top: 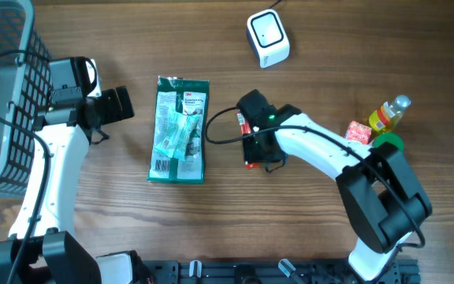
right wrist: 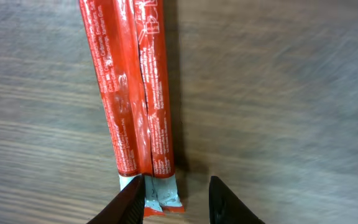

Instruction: Scan the item barcode

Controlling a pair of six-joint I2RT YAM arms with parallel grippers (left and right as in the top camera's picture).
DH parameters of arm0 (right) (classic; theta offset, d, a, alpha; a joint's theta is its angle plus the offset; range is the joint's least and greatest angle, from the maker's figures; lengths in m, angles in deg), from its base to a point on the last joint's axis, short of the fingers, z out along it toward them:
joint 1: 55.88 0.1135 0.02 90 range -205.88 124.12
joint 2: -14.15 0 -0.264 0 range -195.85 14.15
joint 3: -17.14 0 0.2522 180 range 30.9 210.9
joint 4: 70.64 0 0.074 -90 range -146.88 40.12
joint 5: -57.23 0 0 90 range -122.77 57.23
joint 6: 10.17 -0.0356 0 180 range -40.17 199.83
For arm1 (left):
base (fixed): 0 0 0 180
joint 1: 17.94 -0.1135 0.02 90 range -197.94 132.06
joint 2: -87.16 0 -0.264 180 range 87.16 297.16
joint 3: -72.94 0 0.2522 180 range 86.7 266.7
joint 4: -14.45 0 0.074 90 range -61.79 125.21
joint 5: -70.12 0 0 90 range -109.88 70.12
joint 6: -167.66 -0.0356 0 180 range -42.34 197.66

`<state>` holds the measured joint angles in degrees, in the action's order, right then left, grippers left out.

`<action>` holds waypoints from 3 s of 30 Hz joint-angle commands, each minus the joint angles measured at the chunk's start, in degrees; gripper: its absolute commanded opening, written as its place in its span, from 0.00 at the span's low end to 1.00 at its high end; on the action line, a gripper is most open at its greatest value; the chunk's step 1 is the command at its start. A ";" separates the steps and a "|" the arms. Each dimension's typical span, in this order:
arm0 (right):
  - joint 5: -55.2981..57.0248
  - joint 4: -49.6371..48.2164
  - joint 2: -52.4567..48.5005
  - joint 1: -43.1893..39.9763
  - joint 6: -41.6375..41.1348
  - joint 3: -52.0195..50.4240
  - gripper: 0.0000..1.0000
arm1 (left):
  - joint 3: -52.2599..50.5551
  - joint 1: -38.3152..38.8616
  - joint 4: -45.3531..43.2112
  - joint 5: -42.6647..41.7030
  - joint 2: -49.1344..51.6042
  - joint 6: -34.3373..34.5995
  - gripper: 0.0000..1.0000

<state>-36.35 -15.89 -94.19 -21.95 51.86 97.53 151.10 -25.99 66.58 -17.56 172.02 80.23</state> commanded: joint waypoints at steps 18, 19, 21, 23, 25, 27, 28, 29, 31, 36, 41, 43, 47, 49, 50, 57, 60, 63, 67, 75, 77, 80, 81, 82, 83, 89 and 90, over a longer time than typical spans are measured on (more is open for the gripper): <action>-5.62 5.55 0.76 -2.78 4.94 5.35 0.40 | 0.26 -0.22 -0.13 0.55 0.22 -0.85 1.00; -4.90 5.03 0.76 -2.75 3.67 5.25 0.40 | 0.26 -0.22 -0.13 0.55 0.22 -0.83 1.00; -4.85 4.76 0.76 -2.60 3.43 5.25 0.39 | 0.26 -0.22 -0.13 0.55 0.22 -0.85 1.00; -4.83 4.79 0.76 -2.29 3.04 5.25 0.39 | 0.26 -0.22 -0.13 0.55 0.22 -0.85 1.00; -4.85 4.90 0.76 -2.23 1.79 5.16 0.39 | 0.26 -0.22 -0.13 0.55 0.22 -0.85 1.00; -4.83 4.96 0.76 -2.23 0.79 4.81 0.39 | 0.26 -0.22 -0.13 0.55 0.22 -0.85 1.00; -4.85 4.87 0.76 -2.23 0.76 4.52 0.38 | 0.26 -0.22 -0.13 0.55 0.22 -0.85 1.00; -4.81 4.66 0.76 -2.23 0.81 4.15 0.39 | 0.26 -0.22 -0.13 0.55 0.22 -0.85 1.00; -4.83 4.17 0.74 -2.23 0.74 3.43 0.39 | 0.26 -0.22 -0.13 0.55 0.22 -0.85 1.00; -4.79 1.60 0.74 -2.23 -0.79 0.96 0.39 | 0.26 -0.22 -0.13 0.55 0.22 -0.85 1.00; -2.86 1.31 0.74 -2.23 -0.72 0.28 0.38 | 0.26 -0.22 -0.13 0.55 0.22 -0.85 1.00; -1.99 1.51 0.74 -2.23 -0.72 0.26 0.38 | 0.26 -0.22 -0.13 0.55 0.22 -0.85 1.00; -2.01 1.95 0.74 -2.23 -0.72 0.24 0.38 | 0.26 -0.22 -0.13 0.55 0.22 -0.85 1.00; -1.99 1.97 0.74 -2.23 -0.50 0.24 0.38 | 0.26 -0.22 -0.13 0.55 0.22 -0.85 1.00; -1.73 1.97 0.74 -2.23 -0.52 0.24 0.38 | 0.26 -0.22 -0.13 0.55 0.22 -0.85 1.00; 3.13 1.66 0.74 -2.34 2.45 0.26 0.39 | 0.26 -0.22 -0.13 0.55 0.22 -0.85 1.00; 1.84 1.57 0.74 -2.34 2.01 0.26 0.39 | 0.26 -0.22 -0.13 0.55 0.22 -0.85 1.00; -2.99 0.85 0.74 -2.34 2.08 0.26 0.39 | 0.26 -0.22 -0.15 0.55 0.22 -0.85 1.00; -4.09 1.22 0.74 -2.32 1.88 0.26 0.39 | 0.26 -0.22 -0.13 0.55 0.22 -0.85 1.00; -3.30 1.66 0.74 -2.29 0.90 0.24 0.38 | 0.26 -0.22 -0.13 0.55 0.22 -0.85 1.00; -3.37 0.92 0.66 -2.29 0.83 0.24 0.36 | 0.26 -0.22 -0.13 0.55 0.22 -0.85 1.00; -3.32 0.87 0.48 -2.29 0.85 0.24 0.35 | 0.26 -0.22 -0.13 0.55 0.22 -0.85 1.00; -3.32 0.90 0.42 -2.29 0.87 0.24 0.35 | 0.26 -0.22 -0.13 0.55 0.22 -0.85 1.00; -3.28 0.90 0.35 -2.29 0.92 0.24 0.35 | 0.26 -0.22 -0.13 0.55 0.22 -0.85 1.00; -2.95 0.90 0.22 -2.29 0.96 0.24 0.35 | 0.26 -0.22 -0.13 0.55 0.22 -0.85 1.00; -2.27 1.60 -0.11 -2.29 0.94 0.24 0.35 | 0.26 -0.22 -0.15 0.55 0.22 -0.83 1.00; -2.27 1.68 -0.11 -2.29 0.94 0.24 0.35 | 0.26 -0.22 -0.13 0.55 0.22 -0.83 1.00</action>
<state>-39.17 -14.47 -94.19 -24.53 52.85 98.29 151.10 -25.99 66.58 -17.56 172.02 80.23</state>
